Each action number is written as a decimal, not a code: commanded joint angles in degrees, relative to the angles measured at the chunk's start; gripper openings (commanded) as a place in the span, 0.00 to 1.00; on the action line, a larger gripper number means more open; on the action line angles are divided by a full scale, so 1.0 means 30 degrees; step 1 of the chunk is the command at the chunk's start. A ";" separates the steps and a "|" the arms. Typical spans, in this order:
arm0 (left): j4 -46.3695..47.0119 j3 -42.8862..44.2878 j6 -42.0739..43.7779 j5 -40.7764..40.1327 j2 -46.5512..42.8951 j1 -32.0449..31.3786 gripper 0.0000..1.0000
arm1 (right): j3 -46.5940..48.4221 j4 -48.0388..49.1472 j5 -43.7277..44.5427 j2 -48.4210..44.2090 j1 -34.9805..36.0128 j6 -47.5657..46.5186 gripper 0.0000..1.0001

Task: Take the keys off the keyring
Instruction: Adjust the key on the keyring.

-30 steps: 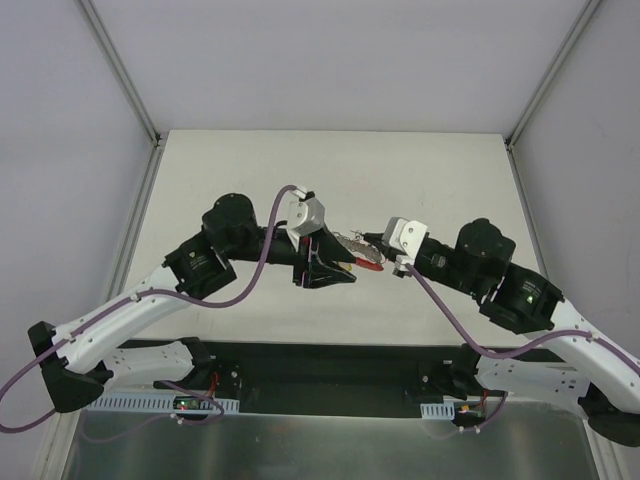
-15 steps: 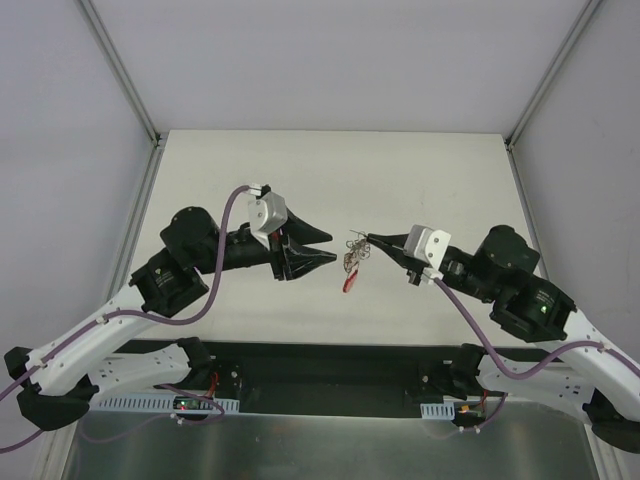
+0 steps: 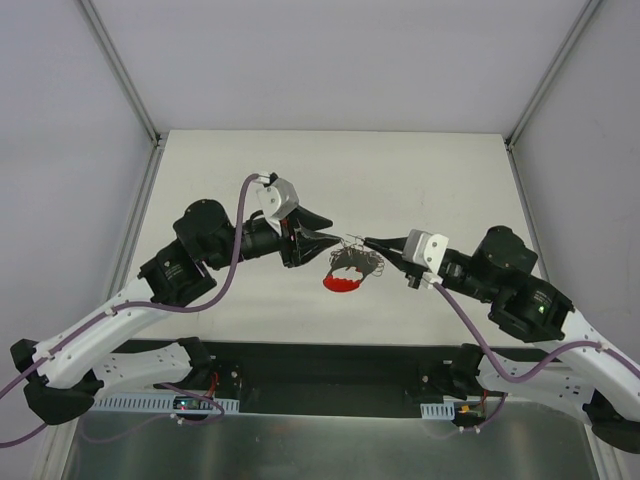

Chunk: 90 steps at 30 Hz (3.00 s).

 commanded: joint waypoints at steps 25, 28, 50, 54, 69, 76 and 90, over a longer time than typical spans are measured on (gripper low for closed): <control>0.0515 0.1303 -0.2784 0.3748 0.0685 0.0555 0.31 | 0.0045 0.2457 -0.1109 -0.0113 0.0039 -0.0368 0.01; 0.1041 0.0660 -0.3195 0.3868 0.0130 0.0526 0.31 | 0.0074 0.2486 -0.1021 -0.0054 0.0010 -0.0339 0.01; 0.1776 0.0188 -0.2816 0.2872 0.0626 -0.0263 0.34 | 0.0221 0.2399 -0.0171 0.0268 0.0010 0.0276 0.01; 0.1922 0.0159 -0.2493 0.2258 0.0860 -0.0440 0.35 | 0.0251 0.2398 -0.0229 0.0298 0.0010 0.0393 0.01; 0.2596 -0.0309 -0.1292 0.1523 0.1095 -0.0616 0.19 | 0.0251 0.2281 -0.0639 0.0151 0.0010 0.0540 0.01; 0.3648 -0.0805 -0.1087 0.2226 0.1008 -0.0616 0.21 | 0.0192 0.2106 -0.0757 0.0269 0.0010 0.0657 0.01; 0.5994 -0.1980 -0.0999 0.3868 0.0860 -0.0645 0.33 | 0.0192 0.2105 -0.0844 0.0239 0.0039 0.0686 0.01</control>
